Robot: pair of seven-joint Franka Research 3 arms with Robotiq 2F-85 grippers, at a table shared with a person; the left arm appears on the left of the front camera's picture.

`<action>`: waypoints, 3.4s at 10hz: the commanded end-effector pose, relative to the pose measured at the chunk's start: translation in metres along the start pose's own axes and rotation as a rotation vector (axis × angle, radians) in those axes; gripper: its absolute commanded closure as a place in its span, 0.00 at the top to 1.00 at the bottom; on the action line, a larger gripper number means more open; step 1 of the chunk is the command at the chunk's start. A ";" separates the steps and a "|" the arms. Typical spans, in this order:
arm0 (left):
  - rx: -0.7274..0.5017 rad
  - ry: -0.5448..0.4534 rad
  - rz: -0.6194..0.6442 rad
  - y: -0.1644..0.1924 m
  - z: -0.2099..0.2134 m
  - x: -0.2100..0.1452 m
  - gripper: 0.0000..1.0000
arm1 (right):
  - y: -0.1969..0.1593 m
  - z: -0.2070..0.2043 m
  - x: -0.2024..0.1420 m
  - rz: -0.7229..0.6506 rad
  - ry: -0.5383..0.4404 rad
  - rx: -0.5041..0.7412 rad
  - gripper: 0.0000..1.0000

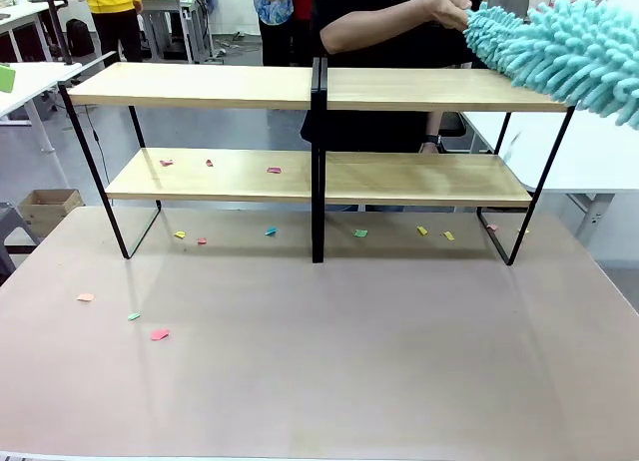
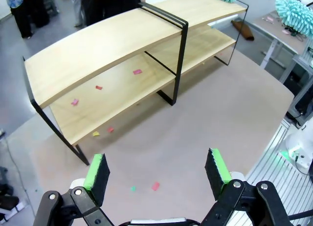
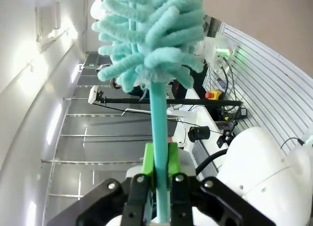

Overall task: Clean the shelves.
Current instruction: Clean another randomly selected level of the Shelf with the Duster.

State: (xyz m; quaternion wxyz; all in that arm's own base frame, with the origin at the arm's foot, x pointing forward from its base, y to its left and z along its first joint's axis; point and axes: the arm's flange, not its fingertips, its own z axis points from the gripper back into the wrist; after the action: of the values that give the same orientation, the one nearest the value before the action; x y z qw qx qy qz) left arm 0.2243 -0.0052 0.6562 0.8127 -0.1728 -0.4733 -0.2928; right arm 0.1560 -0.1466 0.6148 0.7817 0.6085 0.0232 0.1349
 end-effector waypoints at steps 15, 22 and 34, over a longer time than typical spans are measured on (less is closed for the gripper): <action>0.001 0.002 0.001 0.000 -0.001 0.000 1.00 | -0.081 -0.134 0.050 -0.367 0.523 -0.403 0.13; 0.001 0.002 0.001 0.000 -0.001 0.000 1.00 | -0.137 -0.230 0.152 -0.096 0.233 -0.445 0.13; 0.001 0.002 0.001 0.000 -0.001 0.000 1.00 | -0.199 -0.256 0.216 -0.138 -0.076 -0.610 0.13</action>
State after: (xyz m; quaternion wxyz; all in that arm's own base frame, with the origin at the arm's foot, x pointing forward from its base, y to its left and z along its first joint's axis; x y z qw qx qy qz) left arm 0.2245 -0.0053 0.6560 0.8127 -0.1733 -0.4730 -0.2929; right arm 0.3578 0.0947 0.4045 0.9422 0.3299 0.0197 0.0547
